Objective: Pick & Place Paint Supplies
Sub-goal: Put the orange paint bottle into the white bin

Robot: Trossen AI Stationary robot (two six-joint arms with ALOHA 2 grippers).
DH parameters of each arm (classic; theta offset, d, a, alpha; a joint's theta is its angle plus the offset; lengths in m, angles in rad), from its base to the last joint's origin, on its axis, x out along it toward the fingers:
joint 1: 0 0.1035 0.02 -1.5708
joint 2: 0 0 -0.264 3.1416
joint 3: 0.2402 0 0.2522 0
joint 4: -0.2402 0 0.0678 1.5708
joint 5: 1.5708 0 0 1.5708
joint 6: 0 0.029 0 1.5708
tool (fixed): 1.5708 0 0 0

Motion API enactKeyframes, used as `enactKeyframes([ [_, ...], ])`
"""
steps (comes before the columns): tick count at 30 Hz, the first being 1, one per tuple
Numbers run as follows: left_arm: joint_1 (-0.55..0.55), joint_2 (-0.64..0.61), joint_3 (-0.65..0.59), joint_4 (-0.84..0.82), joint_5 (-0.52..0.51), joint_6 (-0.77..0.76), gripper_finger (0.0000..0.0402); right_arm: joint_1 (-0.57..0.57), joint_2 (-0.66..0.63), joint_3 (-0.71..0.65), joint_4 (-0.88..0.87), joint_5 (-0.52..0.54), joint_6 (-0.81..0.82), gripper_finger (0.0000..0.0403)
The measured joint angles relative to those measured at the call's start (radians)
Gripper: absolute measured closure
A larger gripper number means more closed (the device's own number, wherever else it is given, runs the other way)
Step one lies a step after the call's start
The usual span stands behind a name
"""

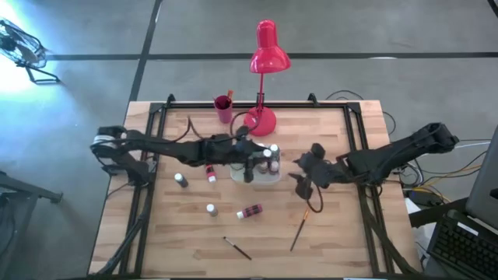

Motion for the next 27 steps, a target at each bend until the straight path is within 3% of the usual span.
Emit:
enactKeyframes([
  [7, -0.111, -0.08, -0.272, 0.453, -0.137, -0.022, 0.0283, 0.045, -0.113, -0.084, -0.06, 0.229, 0.124, 0.0148],
  [11, -0.153, -0.107, -0.351, 0.512, -0.231, 0.037, 0.0283, 0.046, -0.177, -0.118, -0.056, 0.358, 0.128, 0.0149],
  [16, -0.155, -0.052, -0.413, 0.583, -0.238, 0.034, 0.0283, 0.045, -0.242, -0.15, -0.058, 0.506, 0.129, 0.0165],
  [21, -0.141, 0.02, -0.452, 0.738, -0.239, 0.081, 0.0283, 0.044, -0.28, -0.164, -0.05, 0.541, 0.135, 0.0177],
  [27, -0.108, 0.073, -0.457, 0.76, -0.227, 0.091, 0.0283, 0.044, -0.294, -0.182, -0.057, 0.542, 0.141, 0.0175],
])
